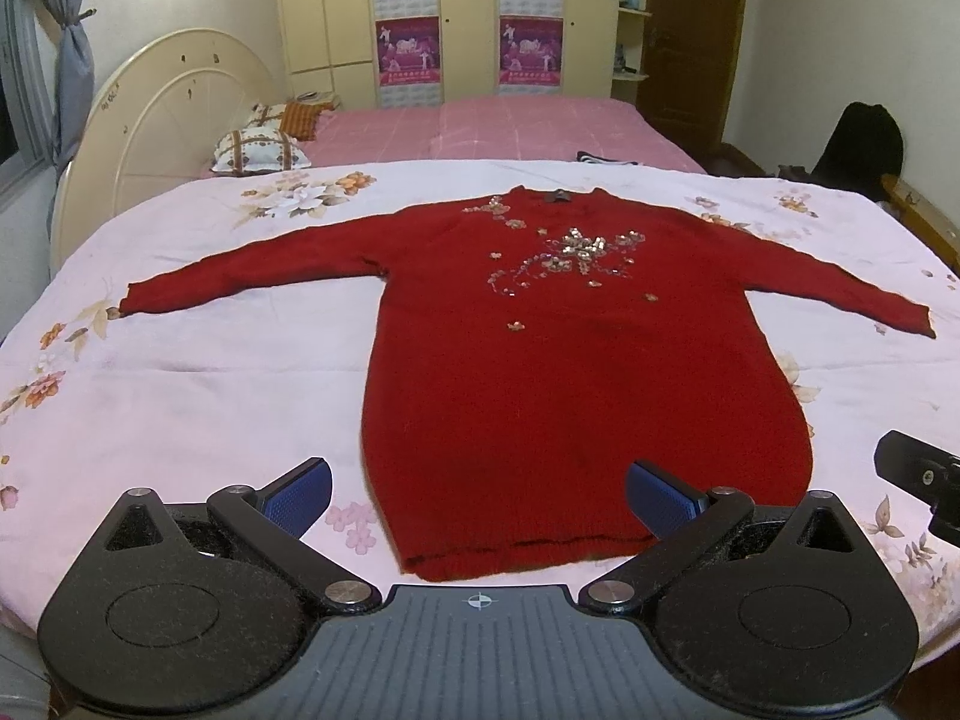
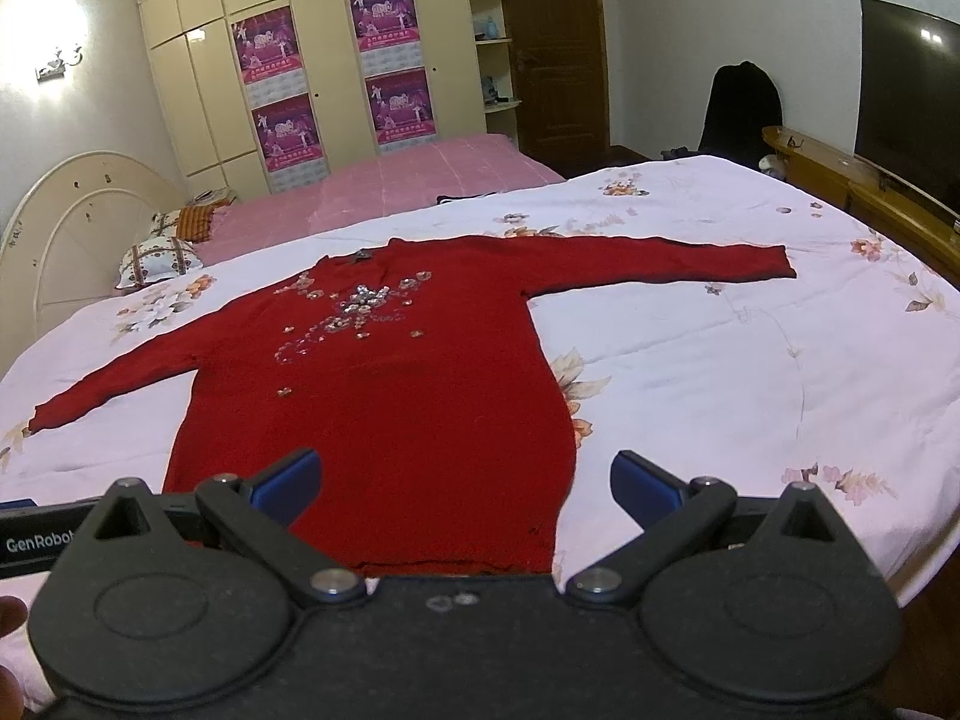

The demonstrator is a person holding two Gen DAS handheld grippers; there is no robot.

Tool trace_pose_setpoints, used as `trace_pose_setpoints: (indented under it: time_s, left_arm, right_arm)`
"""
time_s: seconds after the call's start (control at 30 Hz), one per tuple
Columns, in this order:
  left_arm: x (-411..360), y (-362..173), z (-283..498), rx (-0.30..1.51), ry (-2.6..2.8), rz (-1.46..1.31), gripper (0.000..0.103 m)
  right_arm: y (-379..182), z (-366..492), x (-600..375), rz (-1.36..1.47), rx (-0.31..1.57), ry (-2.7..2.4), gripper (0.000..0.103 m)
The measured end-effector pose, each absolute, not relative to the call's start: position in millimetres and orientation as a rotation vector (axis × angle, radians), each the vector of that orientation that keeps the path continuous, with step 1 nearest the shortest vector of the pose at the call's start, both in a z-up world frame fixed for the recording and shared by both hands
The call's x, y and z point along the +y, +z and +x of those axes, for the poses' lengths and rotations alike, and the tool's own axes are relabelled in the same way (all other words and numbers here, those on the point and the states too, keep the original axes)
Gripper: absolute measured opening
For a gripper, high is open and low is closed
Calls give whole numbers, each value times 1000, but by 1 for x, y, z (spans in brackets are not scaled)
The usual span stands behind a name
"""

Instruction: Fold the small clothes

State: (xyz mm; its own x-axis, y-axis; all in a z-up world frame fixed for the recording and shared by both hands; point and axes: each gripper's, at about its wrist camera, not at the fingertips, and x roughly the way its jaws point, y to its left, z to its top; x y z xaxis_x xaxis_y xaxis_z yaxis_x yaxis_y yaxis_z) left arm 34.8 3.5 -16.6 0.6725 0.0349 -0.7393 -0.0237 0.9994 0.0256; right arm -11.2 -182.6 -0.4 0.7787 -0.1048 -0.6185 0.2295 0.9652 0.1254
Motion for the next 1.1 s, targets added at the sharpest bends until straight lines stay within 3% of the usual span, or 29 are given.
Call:
trace_pose_setpoints:
  time_s: [1.1]
  left_arm:
    - [-48, -65, 187, 889, 1, -15, 103]
  right_arm:
    - [-28, 102, -284, 226, 686, -300, 101]
